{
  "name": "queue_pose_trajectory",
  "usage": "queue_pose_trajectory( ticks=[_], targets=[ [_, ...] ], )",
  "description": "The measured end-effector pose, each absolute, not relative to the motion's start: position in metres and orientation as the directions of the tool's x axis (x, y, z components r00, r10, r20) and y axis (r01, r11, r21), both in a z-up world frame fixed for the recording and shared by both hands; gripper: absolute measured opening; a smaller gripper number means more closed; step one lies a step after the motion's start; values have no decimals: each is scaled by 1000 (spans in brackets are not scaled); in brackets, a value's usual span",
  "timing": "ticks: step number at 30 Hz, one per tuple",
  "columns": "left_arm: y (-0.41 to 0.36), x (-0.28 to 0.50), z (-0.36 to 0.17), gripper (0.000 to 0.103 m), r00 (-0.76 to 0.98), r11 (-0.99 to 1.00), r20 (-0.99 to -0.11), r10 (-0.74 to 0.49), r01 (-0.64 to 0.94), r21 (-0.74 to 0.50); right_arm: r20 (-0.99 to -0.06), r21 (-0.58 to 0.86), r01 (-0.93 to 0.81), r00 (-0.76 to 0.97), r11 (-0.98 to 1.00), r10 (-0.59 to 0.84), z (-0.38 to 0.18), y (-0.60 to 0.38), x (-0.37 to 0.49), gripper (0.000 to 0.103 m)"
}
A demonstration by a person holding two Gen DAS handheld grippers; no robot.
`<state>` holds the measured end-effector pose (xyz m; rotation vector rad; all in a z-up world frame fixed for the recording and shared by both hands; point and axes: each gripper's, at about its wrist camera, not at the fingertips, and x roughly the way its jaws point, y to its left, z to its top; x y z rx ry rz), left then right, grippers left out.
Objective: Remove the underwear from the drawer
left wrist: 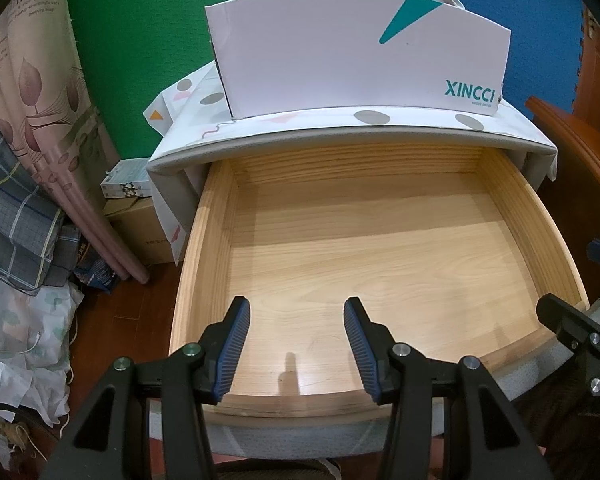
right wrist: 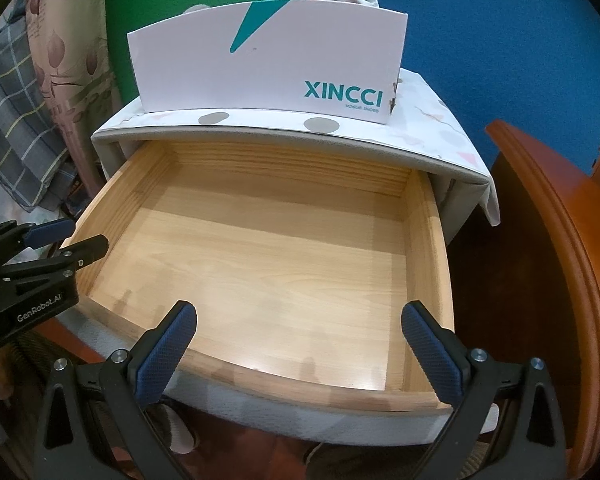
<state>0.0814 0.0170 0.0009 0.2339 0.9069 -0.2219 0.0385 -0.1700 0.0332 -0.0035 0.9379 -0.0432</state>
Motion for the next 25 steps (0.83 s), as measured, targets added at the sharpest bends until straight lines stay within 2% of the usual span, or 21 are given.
queue_pose_trajectory(
  ticks=[25],
  targets=[
    [16, 79, 2, 50, 608, 952, -789, -84, 283, 116, -810, -22, 30, 585, 999, -35, 32, -168, 38, 101]
  ],
)
